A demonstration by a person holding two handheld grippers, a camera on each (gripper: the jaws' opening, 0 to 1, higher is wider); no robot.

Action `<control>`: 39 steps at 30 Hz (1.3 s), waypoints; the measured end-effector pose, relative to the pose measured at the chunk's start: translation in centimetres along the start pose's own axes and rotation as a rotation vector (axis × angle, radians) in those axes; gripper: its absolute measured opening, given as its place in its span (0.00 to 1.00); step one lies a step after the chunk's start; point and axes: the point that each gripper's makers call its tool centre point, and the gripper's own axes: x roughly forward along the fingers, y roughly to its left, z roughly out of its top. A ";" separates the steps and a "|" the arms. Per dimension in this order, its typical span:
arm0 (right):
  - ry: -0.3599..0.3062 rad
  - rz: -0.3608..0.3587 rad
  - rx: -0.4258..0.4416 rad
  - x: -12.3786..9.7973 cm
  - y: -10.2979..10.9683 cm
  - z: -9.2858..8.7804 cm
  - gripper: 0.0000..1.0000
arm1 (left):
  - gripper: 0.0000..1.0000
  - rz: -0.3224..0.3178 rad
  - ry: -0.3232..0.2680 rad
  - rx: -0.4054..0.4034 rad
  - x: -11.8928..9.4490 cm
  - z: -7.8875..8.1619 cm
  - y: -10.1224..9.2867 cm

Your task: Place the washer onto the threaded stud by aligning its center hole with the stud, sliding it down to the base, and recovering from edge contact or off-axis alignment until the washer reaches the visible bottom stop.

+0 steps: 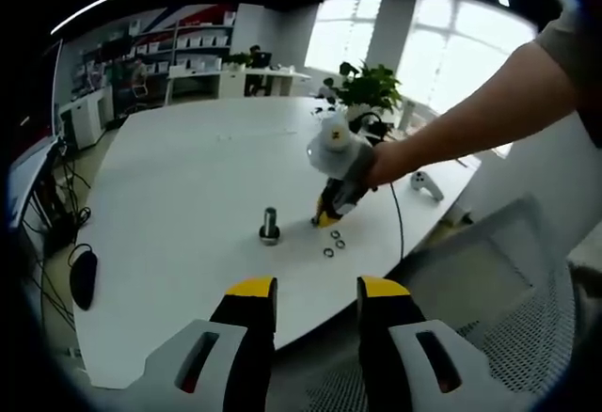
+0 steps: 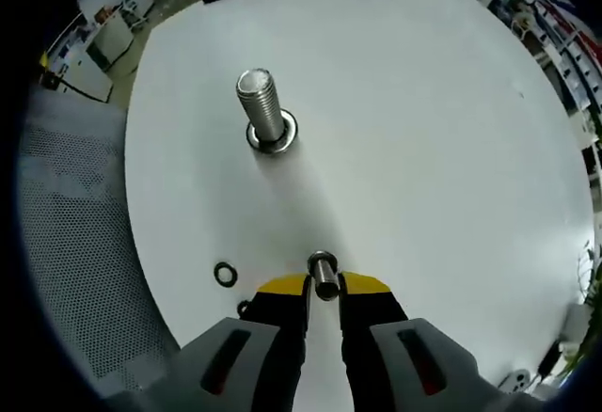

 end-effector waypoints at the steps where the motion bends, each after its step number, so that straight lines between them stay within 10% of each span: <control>1: -0.003 -0.007 0.003 -0.1 -0.1 -0.1 0.15 | 0.32 0.000 0.001 0.001 0.0 0.0 0.0; 14: 0.016 -0.012 0.015 -1.6 2.1 -2.6 0.16 | 0.31 -0.007 -0.013 0.006 -0.1 0.2 -0.2; 39: -0.070 0.059 0.002 -1.2 7.4 0.5 0.21 | 0.31 -0.009 -0.013 0.004 -0.1 0.3 -0.2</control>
